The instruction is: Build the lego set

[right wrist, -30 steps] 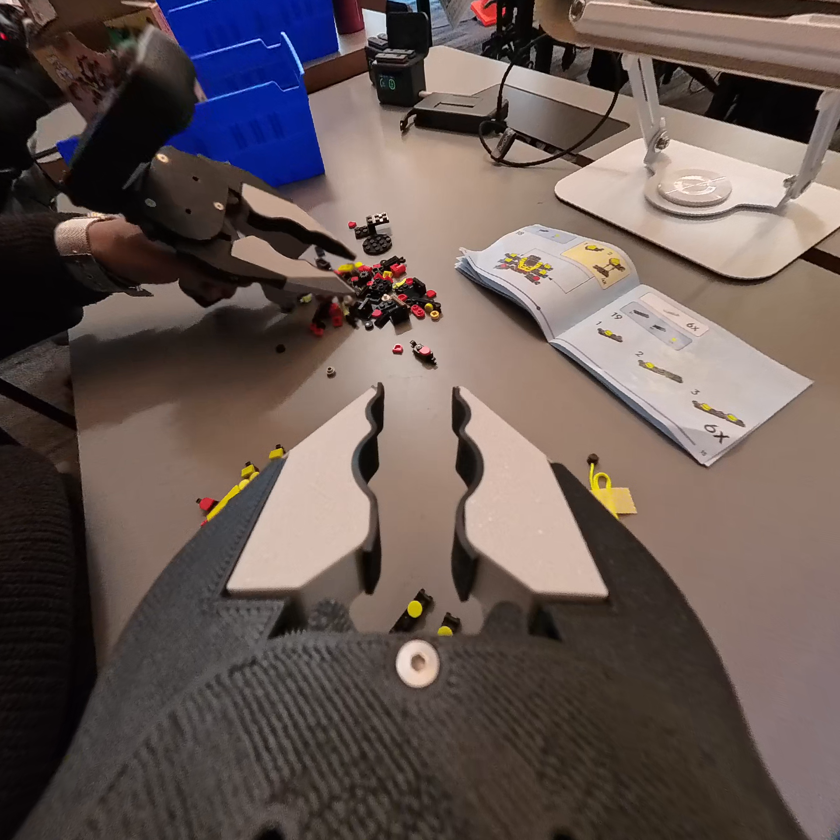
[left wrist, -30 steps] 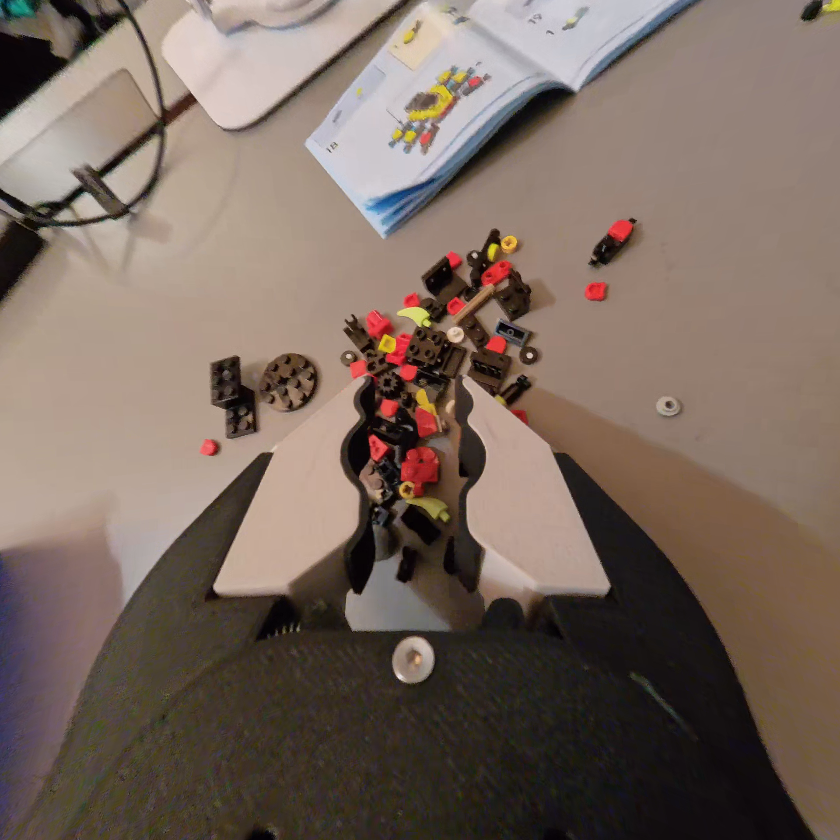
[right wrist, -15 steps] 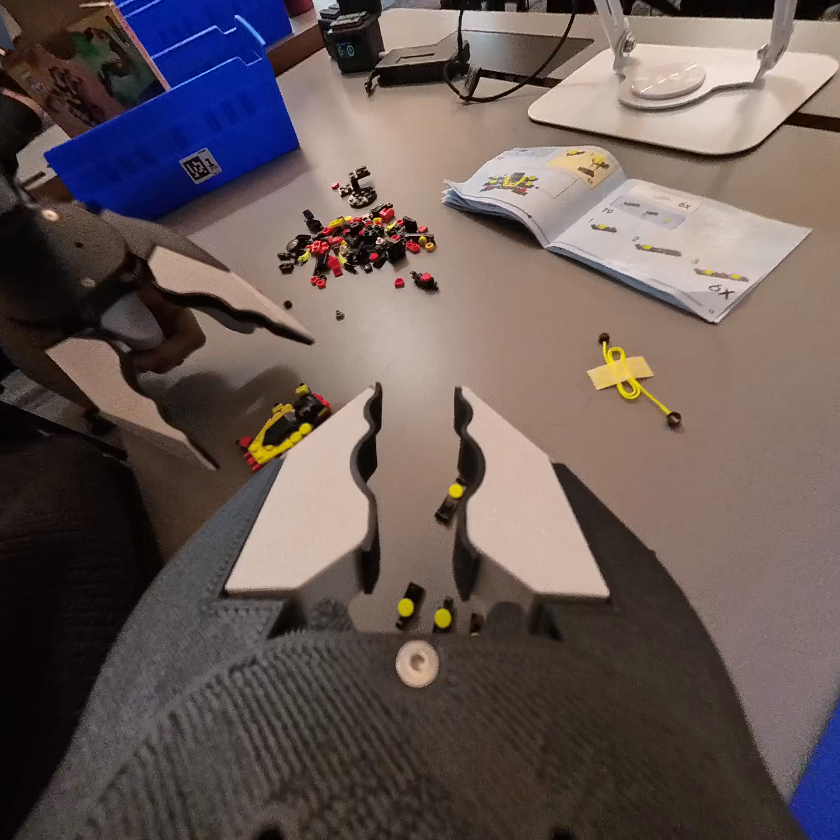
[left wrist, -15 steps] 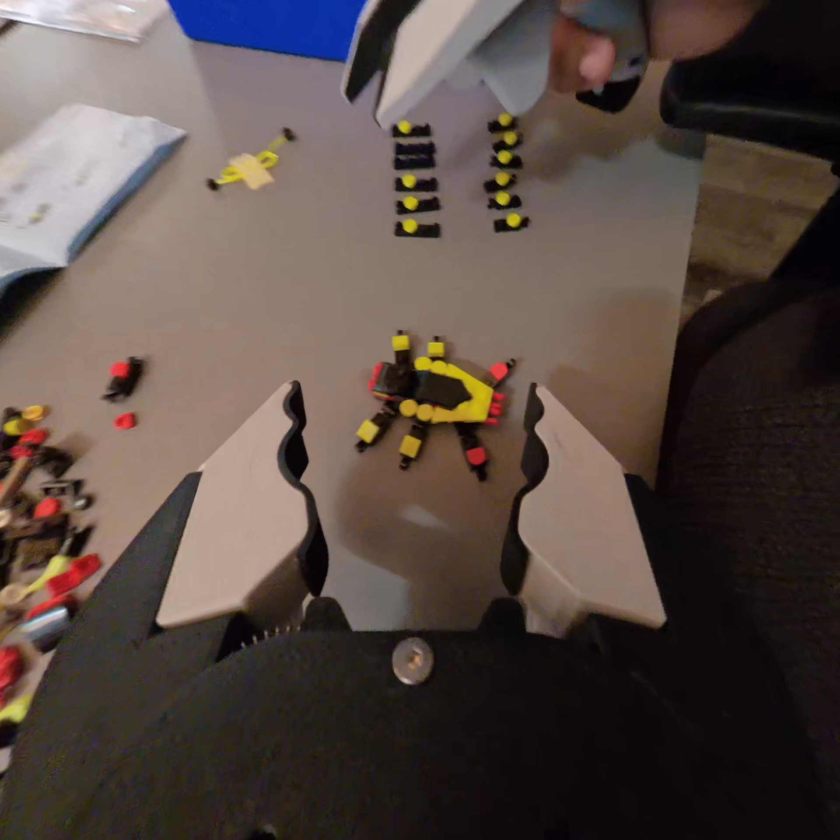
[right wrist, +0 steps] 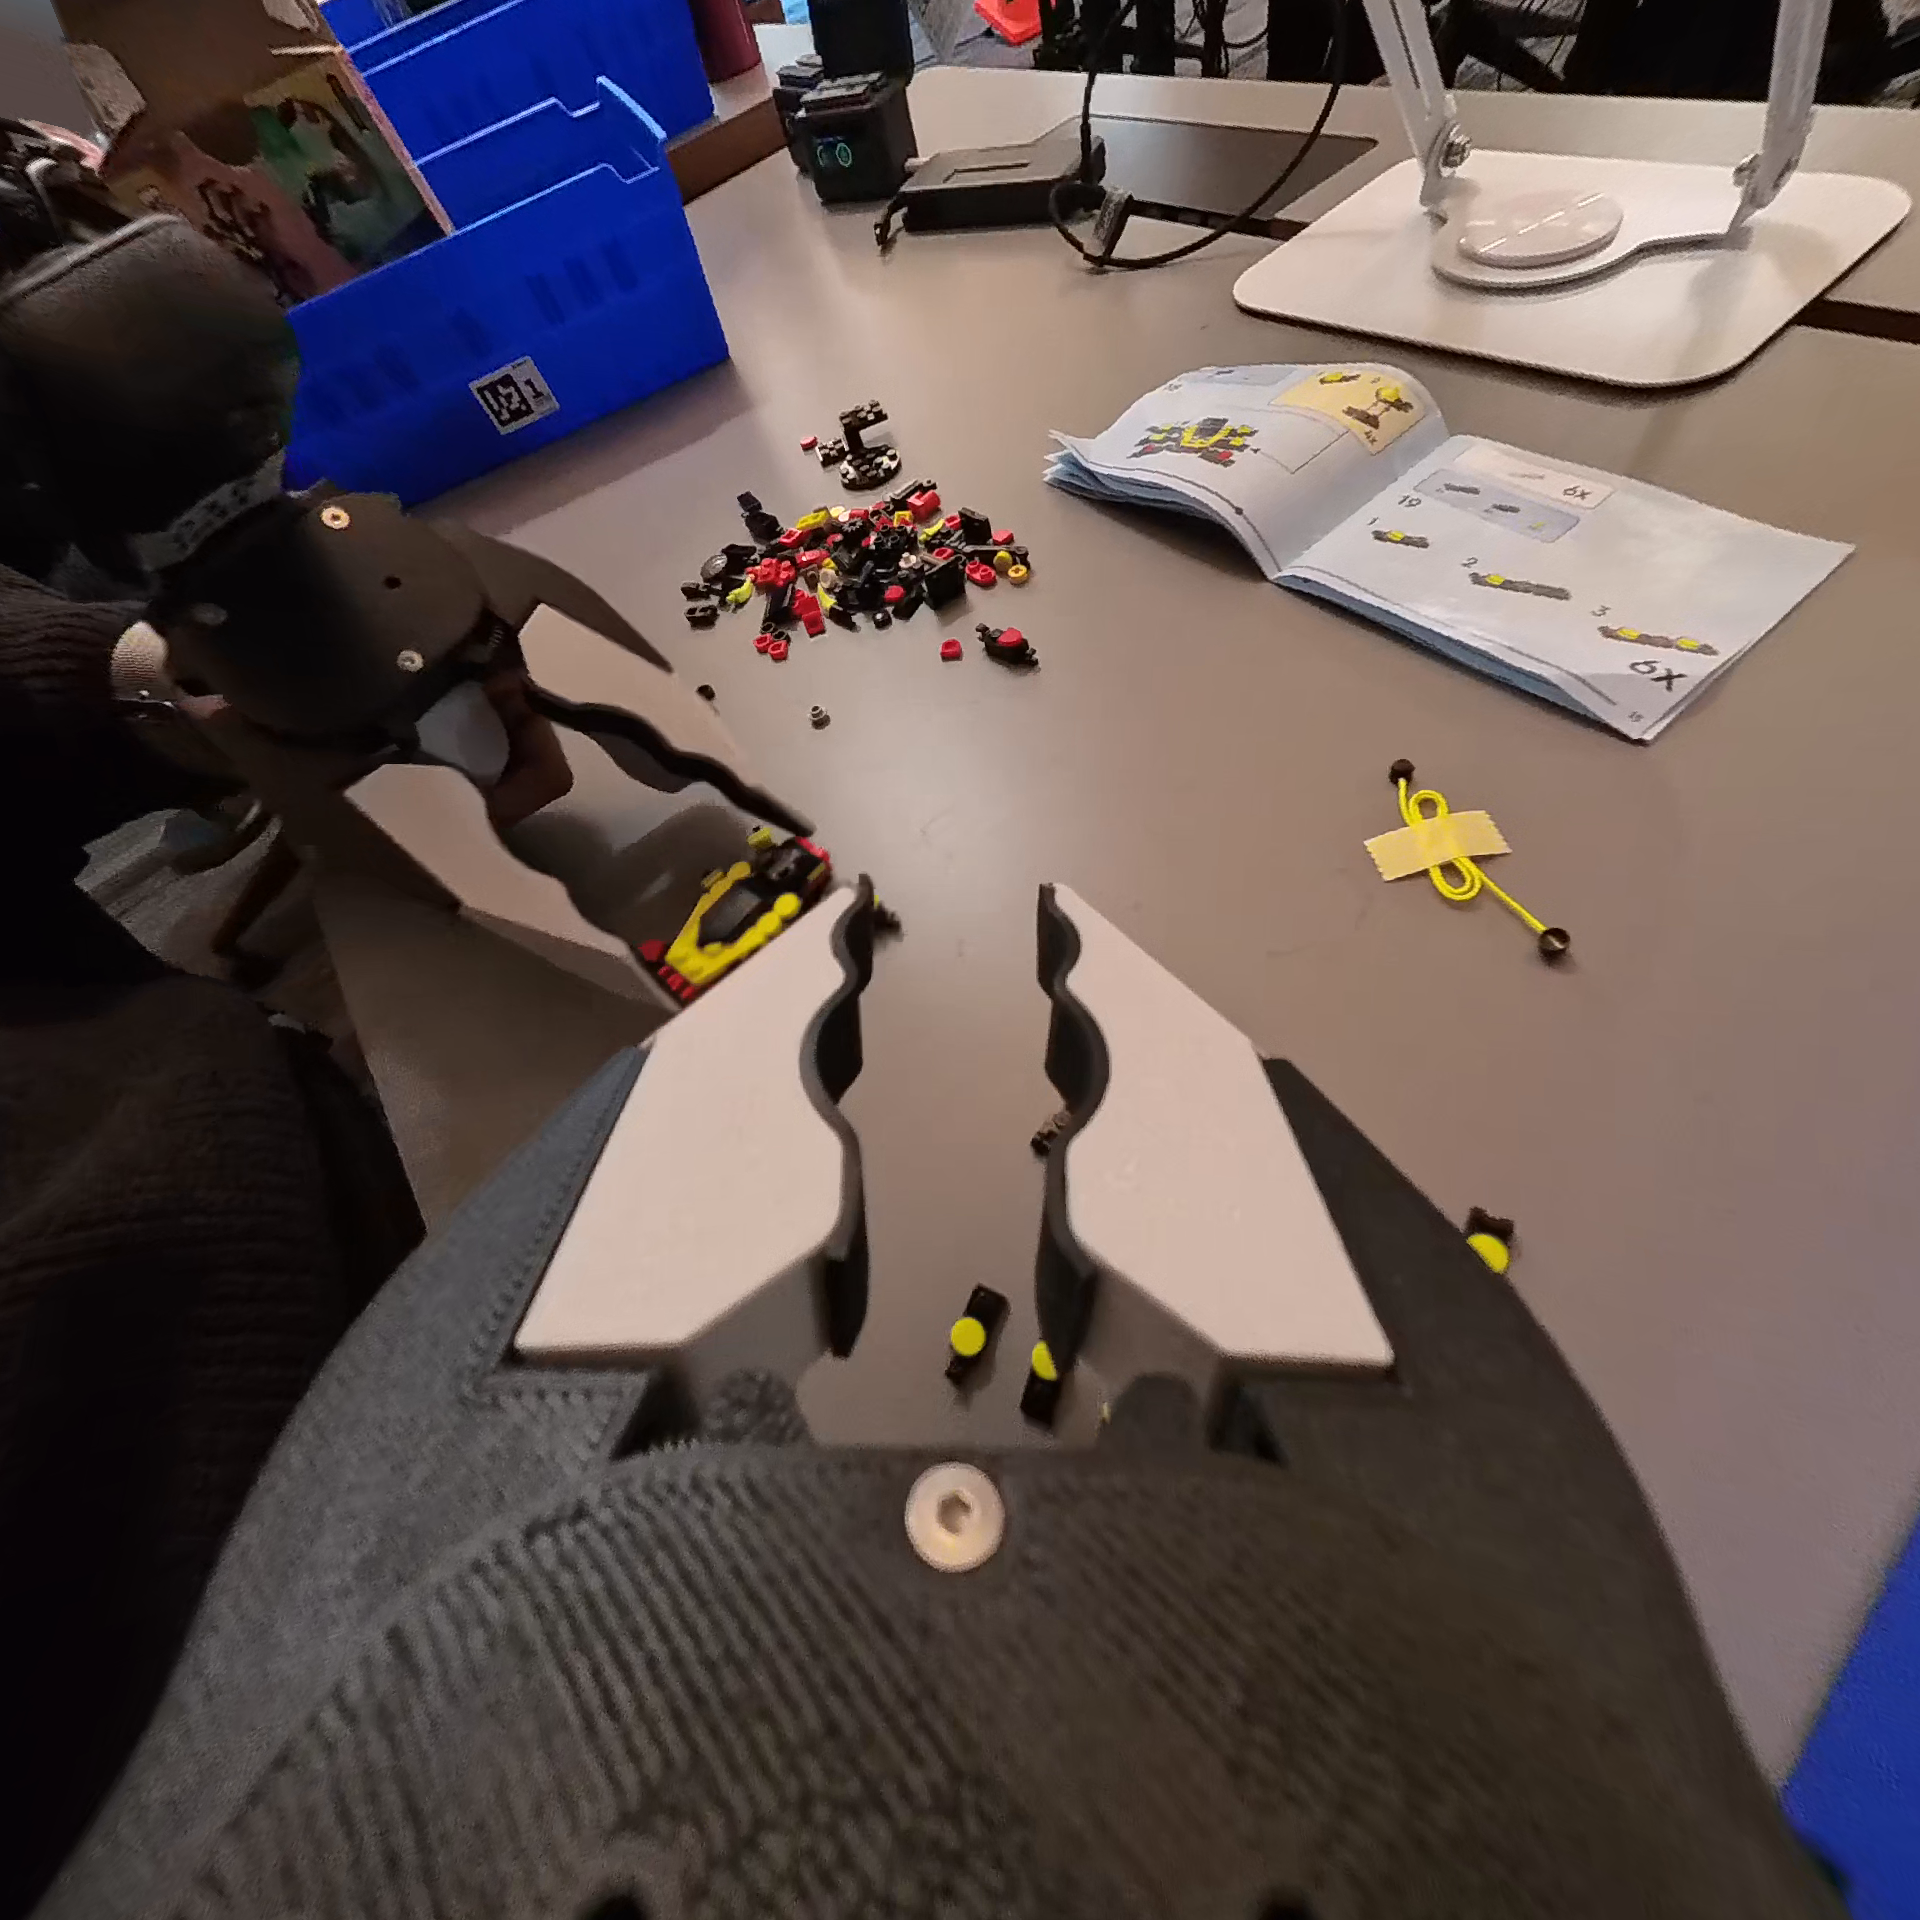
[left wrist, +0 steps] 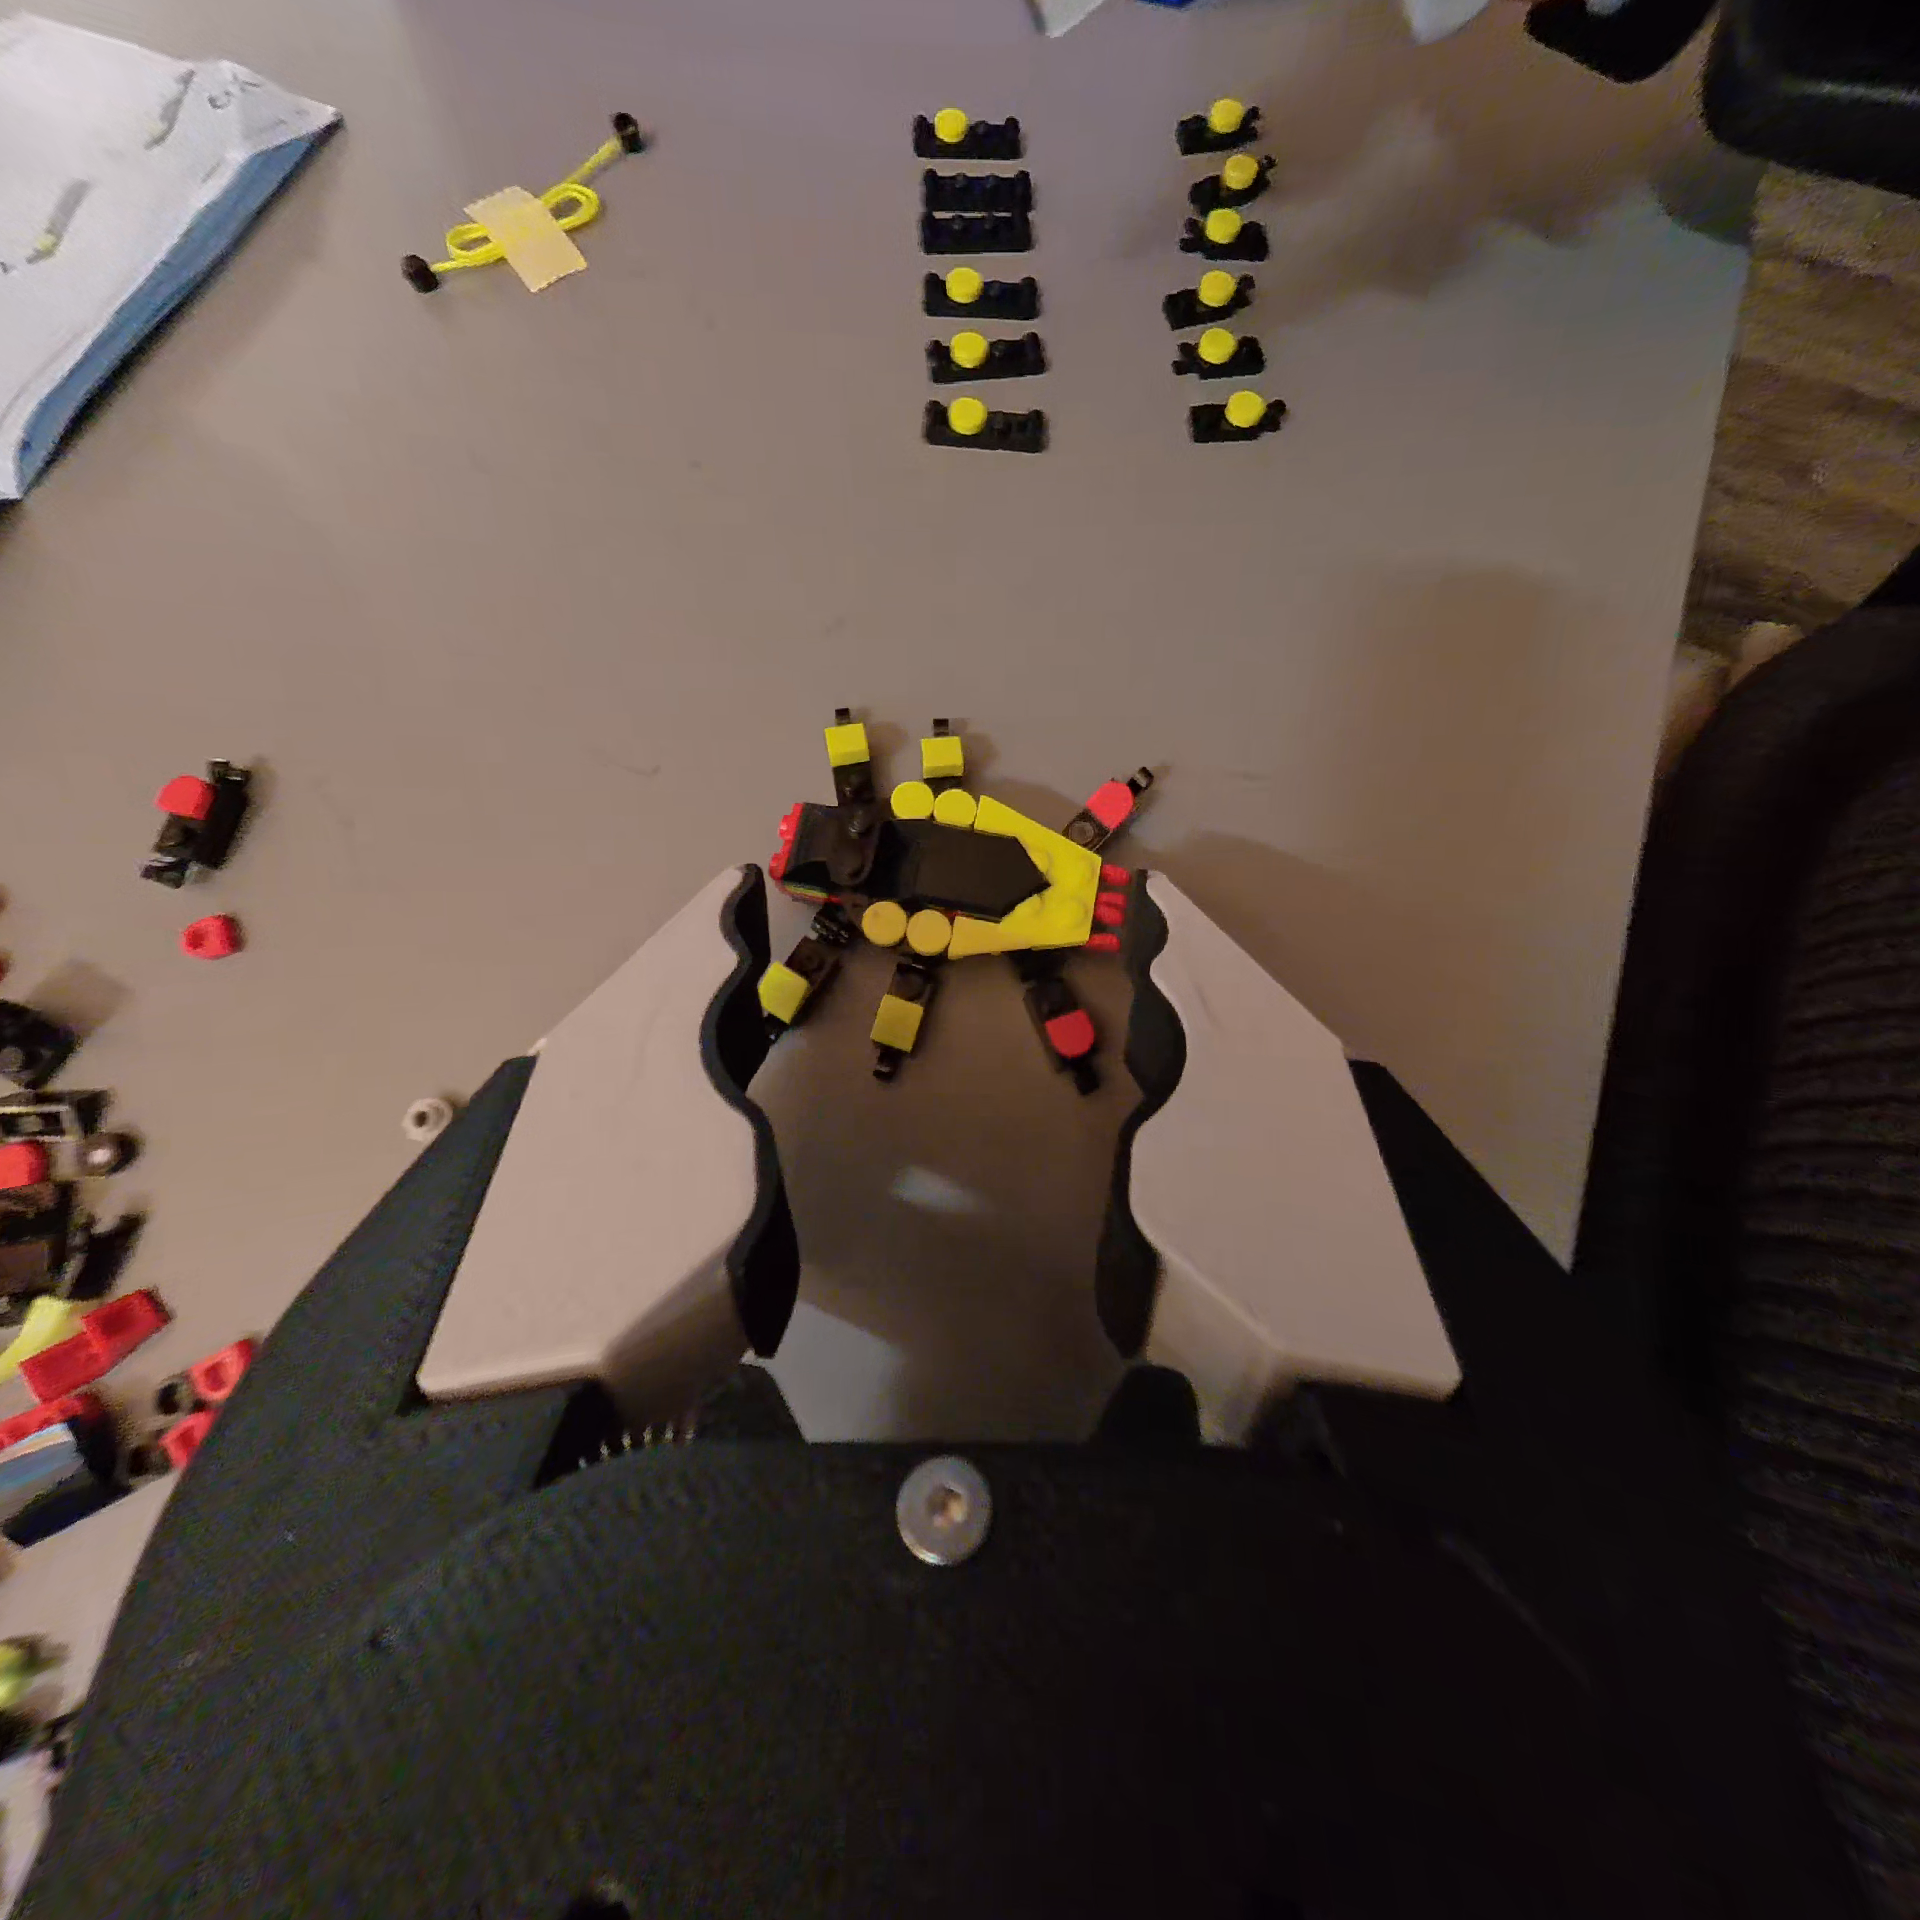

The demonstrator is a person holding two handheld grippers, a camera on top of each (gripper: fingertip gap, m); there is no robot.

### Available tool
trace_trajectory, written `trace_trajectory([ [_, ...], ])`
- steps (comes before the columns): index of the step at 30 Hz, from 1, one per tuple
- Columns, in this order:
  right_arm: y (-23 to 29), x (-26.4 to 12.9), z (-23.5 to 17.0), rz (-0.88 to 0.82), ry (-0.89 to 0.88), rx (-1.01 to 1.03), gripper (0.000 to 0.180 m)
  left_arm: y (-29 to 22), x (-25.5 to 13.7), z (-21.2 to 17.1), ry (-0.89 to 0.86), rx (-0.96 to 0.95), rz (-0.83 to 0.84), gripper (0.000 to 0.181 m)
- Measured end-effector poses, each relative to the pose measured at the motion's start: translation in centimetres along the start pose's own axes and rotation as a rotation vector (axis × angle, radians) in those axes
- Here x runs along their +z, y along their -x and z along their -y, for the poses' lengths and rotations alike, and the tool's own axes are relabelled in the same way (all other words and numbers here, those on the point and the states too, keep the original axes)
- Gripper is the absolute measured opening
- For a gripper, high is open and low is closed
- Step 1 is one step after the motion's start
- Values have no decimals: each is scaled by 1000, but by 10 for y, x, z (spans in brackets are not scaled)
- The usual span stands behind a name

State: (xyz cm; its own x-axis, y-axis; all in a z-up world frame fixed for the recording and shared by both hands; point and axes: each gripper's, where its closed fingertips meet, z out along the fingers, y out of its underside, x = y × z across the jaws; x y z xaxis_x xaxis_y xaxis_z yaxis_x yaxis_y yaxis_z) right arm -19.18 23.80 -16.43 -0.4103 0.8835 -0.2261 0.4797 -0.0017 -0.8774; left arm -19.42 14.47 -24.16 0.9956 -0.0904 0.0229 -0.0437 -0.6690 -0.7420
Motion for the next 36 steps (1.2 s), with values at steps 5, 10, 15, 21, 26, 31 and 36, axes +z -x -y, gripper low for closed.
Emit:
trace_trajectory([
  [5, 2, -7, -2, -12, -11, 12, 30, 40, -3, -1, 1, -16, 56, 66],
  [10, 1, -16, -8, -42, -11, 23, 30, 70, -5, 3, -31, -79, -2, 65],
  [15, -2, -27, -12, -79, -24, 40, 30, 82, -1, 3, -7, -11, -17, 65],
  [21, -32, -66, -5, -303, -46, -49, 30, 69, -20, 41, -151, -40, 5, 78],
  [26, -44, -86, -28, -399, 3, 9, 28, 24, -28, 67, -257, -143, -78, 79],
  [31, -57, -107, -35, -591, 27, -126, 18, -14, -26, 68, -307, -232, -185, 71],
  [36, -44, -75, -37, -359, -18, -15, 19, -18, -18, 60, -294, -131, -258, 32],
])
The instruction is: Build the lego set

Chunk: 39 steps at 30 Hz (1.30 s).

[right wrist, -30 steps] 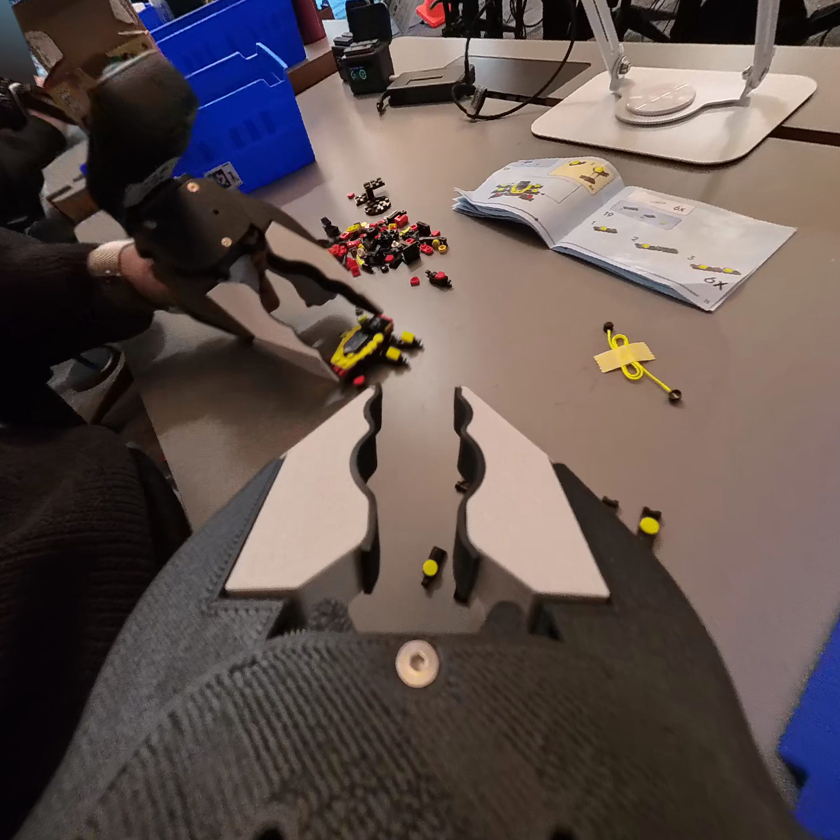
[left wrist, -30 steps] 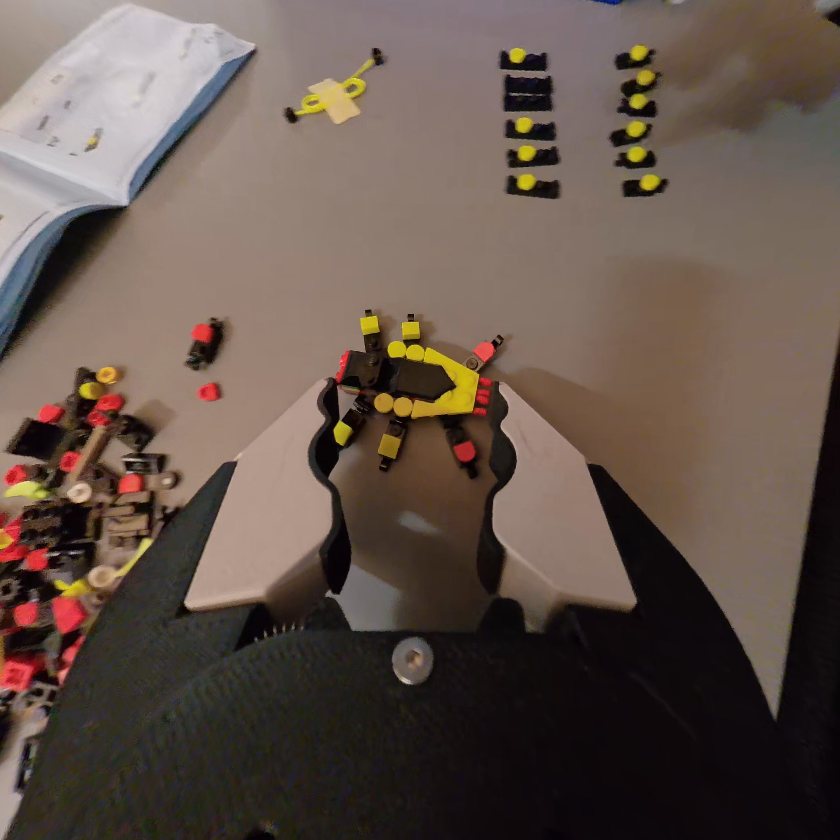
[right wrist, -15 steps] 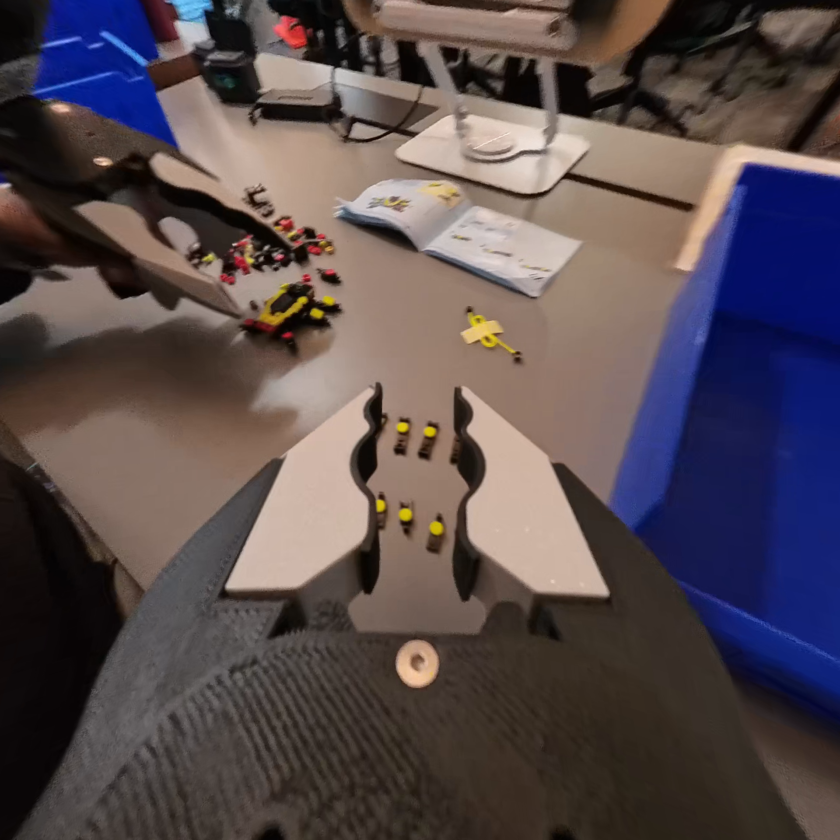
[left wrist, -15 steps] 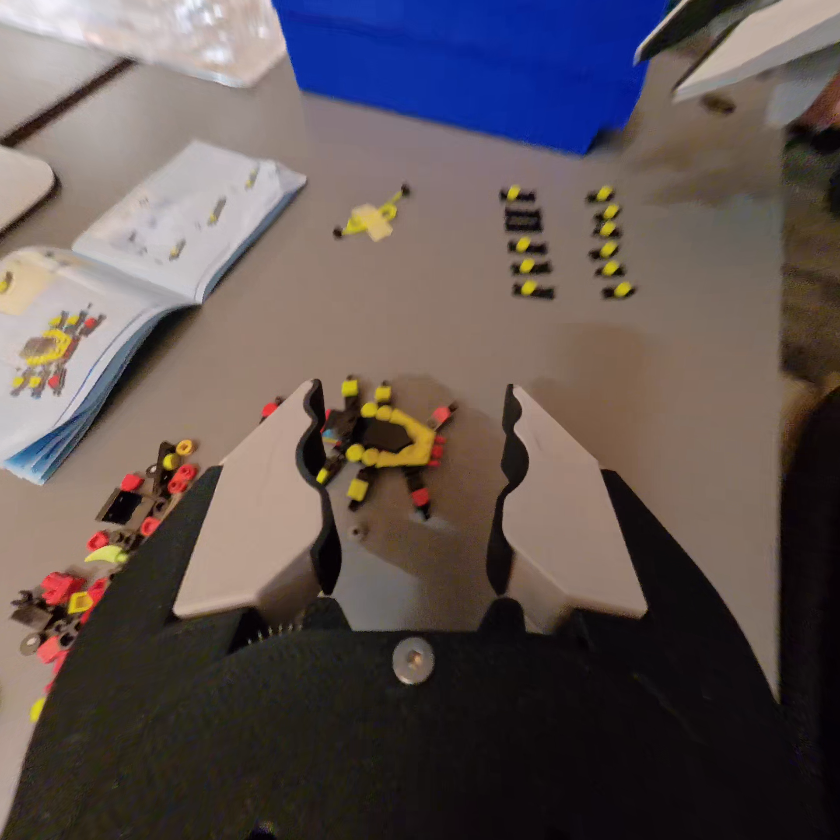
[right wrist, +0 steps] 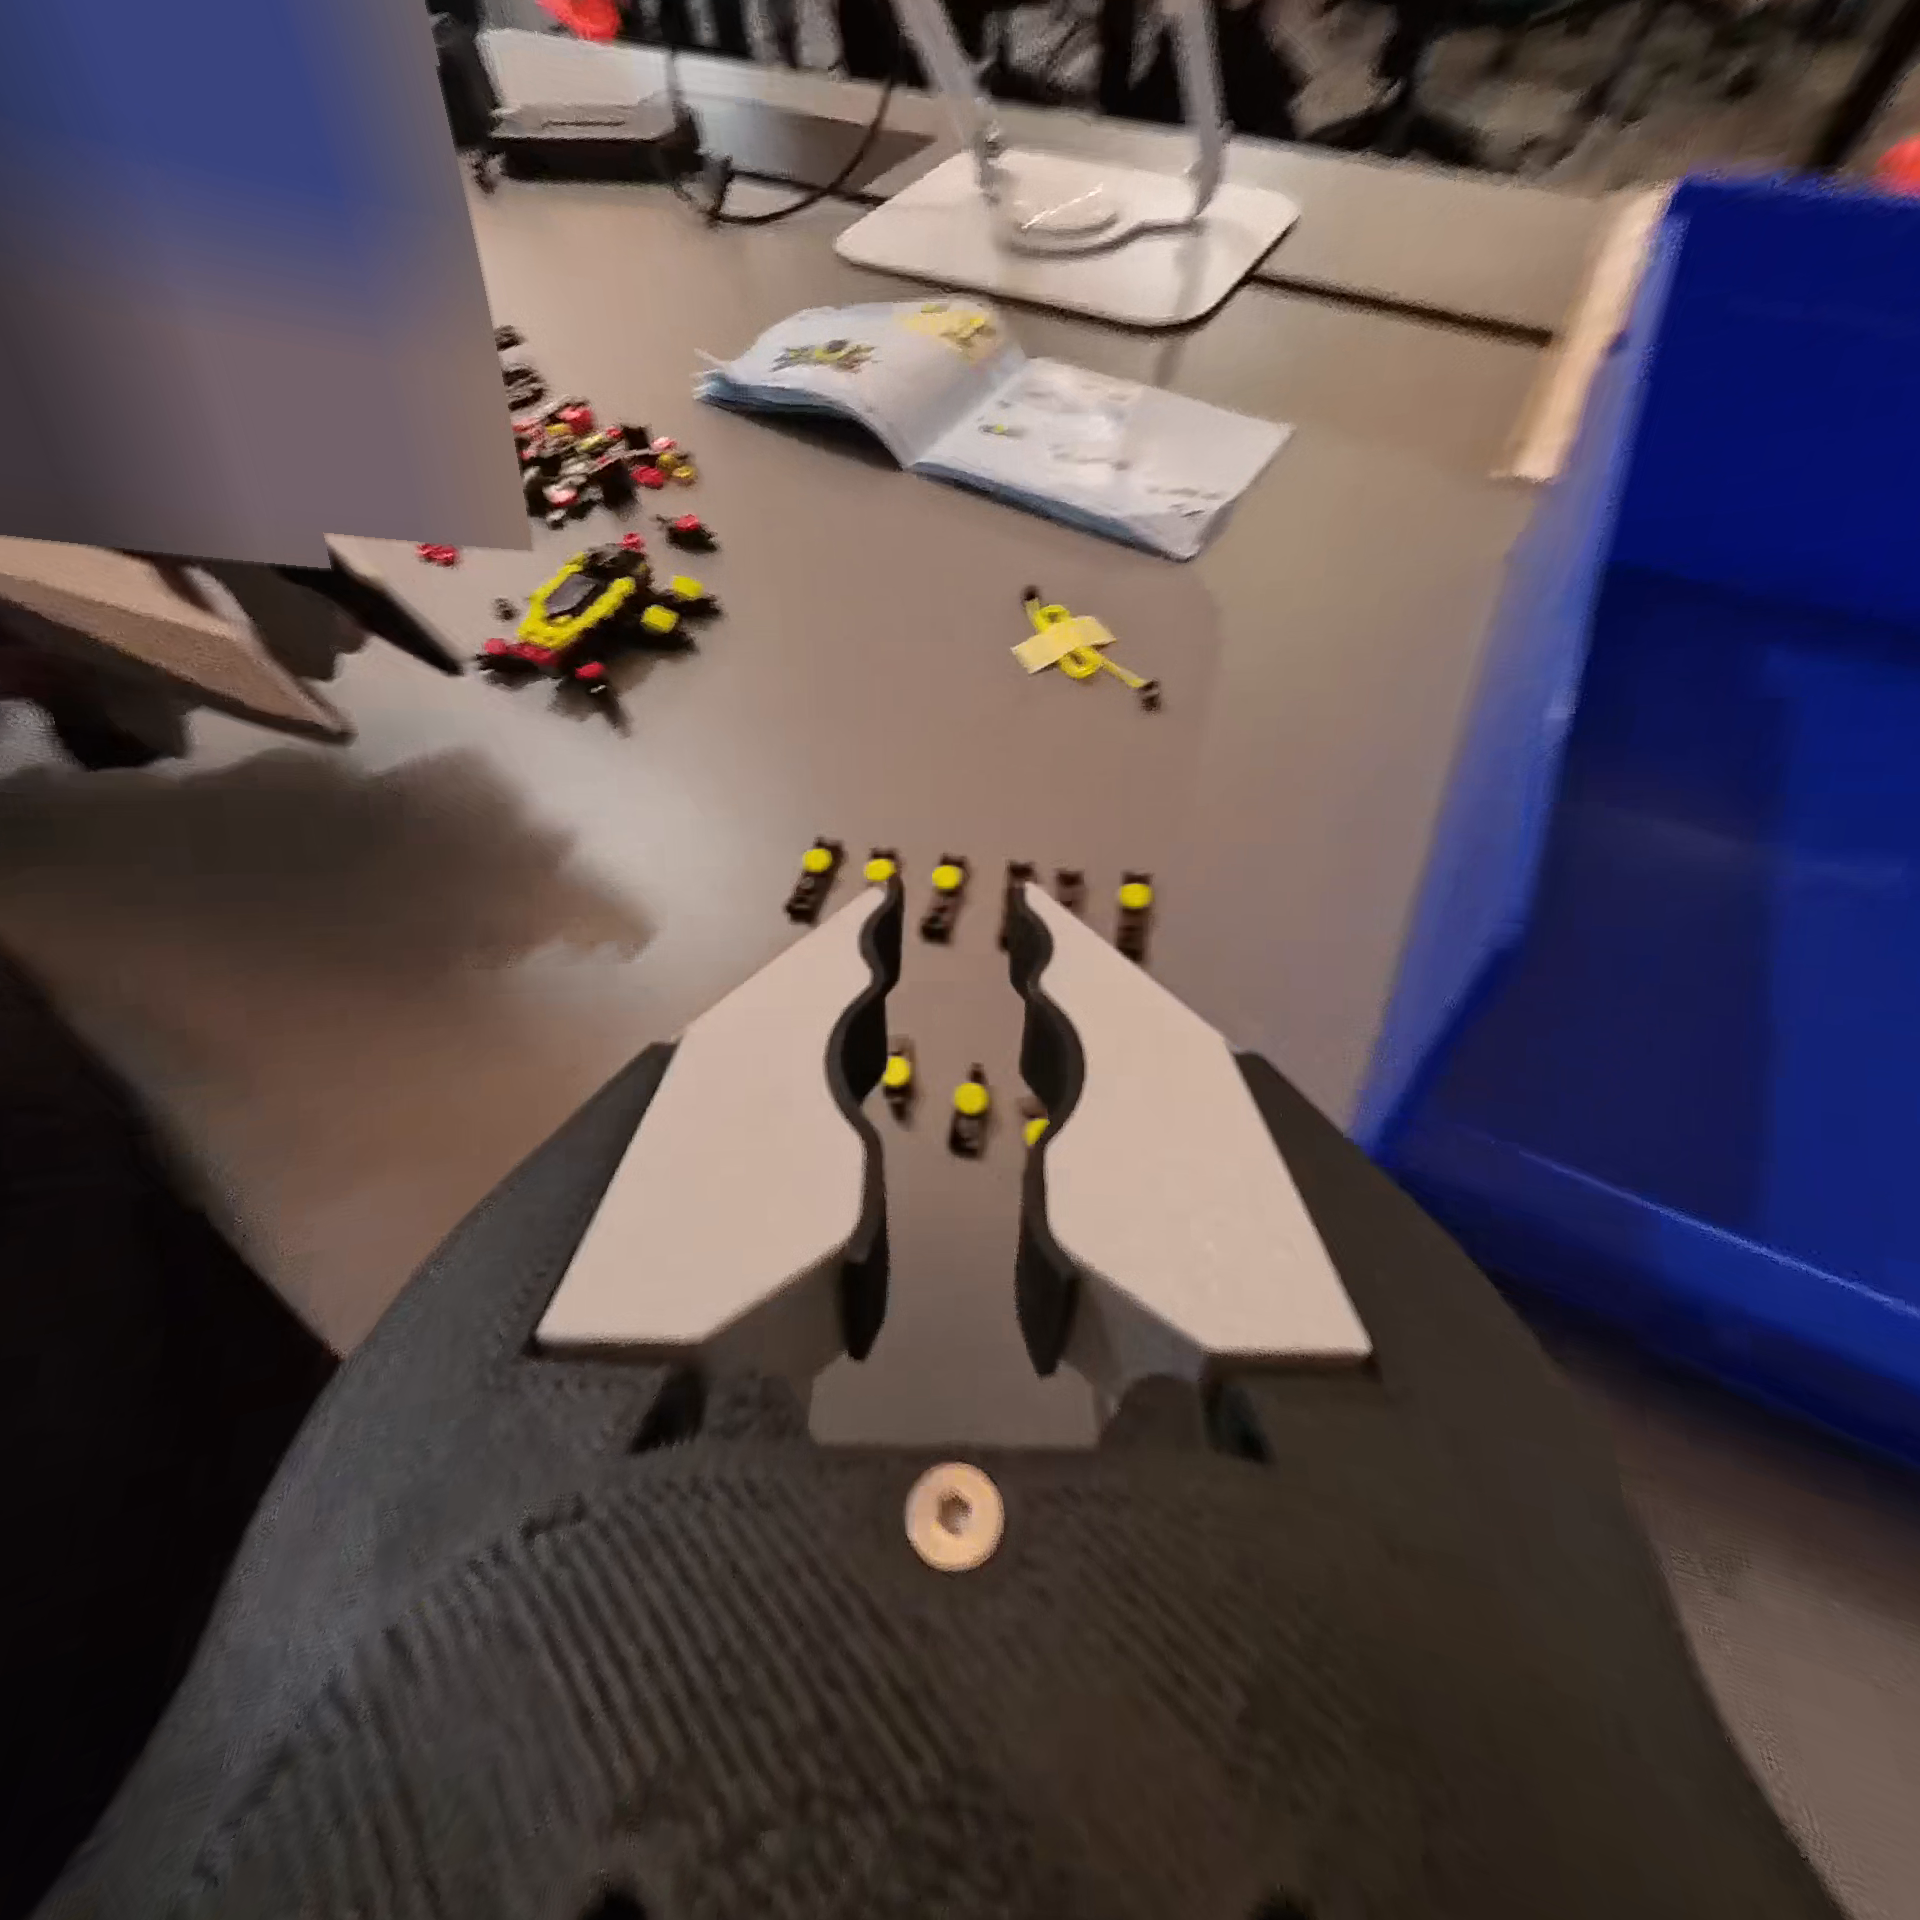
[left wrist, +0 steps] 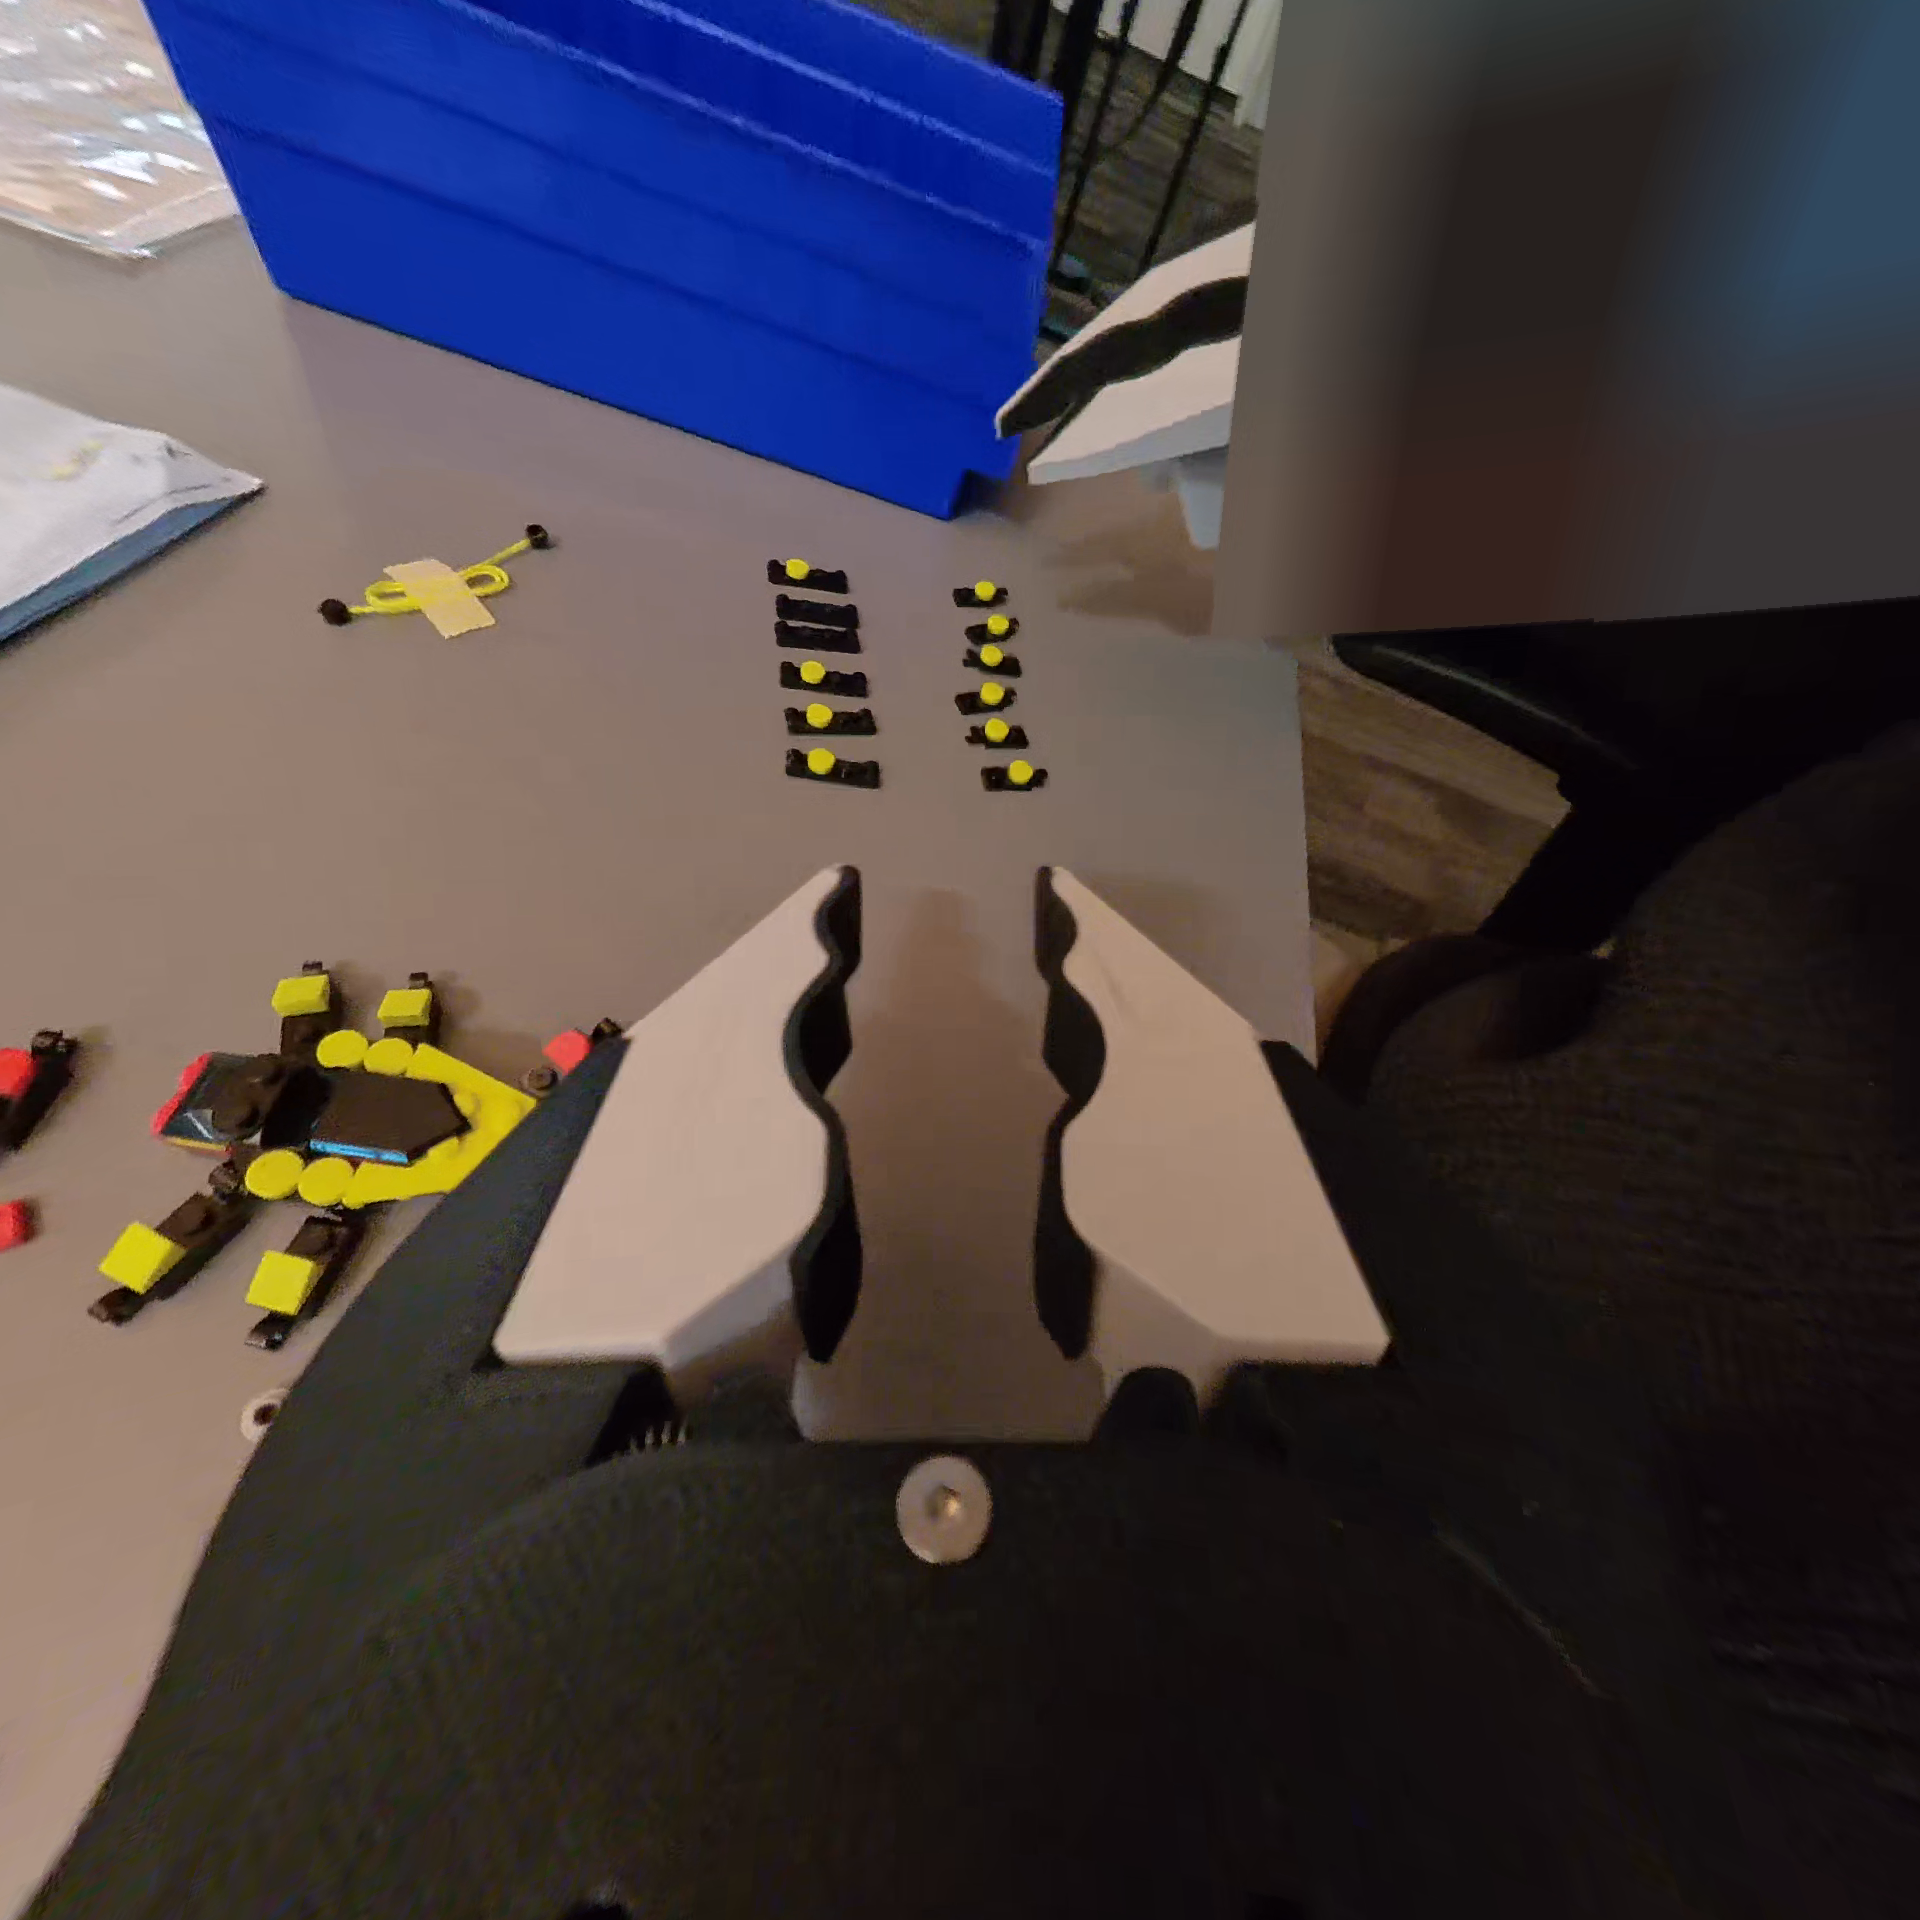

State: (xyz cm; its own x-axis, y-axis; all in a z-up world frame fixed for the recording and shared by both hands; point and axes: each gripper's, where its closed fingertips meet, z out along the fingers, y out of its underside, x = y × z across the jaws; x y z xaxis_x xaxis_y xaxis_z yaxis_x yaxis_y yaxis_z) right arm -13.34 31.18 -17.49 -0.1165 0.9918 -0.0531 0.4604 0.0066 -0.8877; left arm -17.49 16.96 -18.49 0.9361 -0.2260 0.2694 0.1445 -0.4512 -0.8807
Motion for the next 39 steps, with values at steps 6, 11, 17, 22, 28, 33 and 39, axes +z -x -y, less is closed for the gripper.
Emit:
trace_trajectory([
  [6, 19, 25, -15, 152, 78, 1, 18, 8, -2, 1, -22, -149, -53, 20],
  [11, 39, 38, -11, 223, 84, -33, 15, 24, -8, 0, -36, -103, 34, 13],
  [17, 47, 55, -11, 249, 112, -60, 4, 30, -12, -2, -43, -153, 30, 6],
  [22, 47, 62, -1, 300, 80, 4, 4, 35, -17, -4, -49, -163, 48, 0],
  [28, 38, 65, 0, 294, 70, 41, 5, 38, -17, -4, -59, -195, 39, 0],
  [33, 35, 64, -3, 284, 78, 50, 6, 38, -12, -5, -43, -203, 19, 1],
  [39, 29, 56, -7, 250, 76, 53, 6, 33, -5, -2, -27, -175, -6, 4],
])
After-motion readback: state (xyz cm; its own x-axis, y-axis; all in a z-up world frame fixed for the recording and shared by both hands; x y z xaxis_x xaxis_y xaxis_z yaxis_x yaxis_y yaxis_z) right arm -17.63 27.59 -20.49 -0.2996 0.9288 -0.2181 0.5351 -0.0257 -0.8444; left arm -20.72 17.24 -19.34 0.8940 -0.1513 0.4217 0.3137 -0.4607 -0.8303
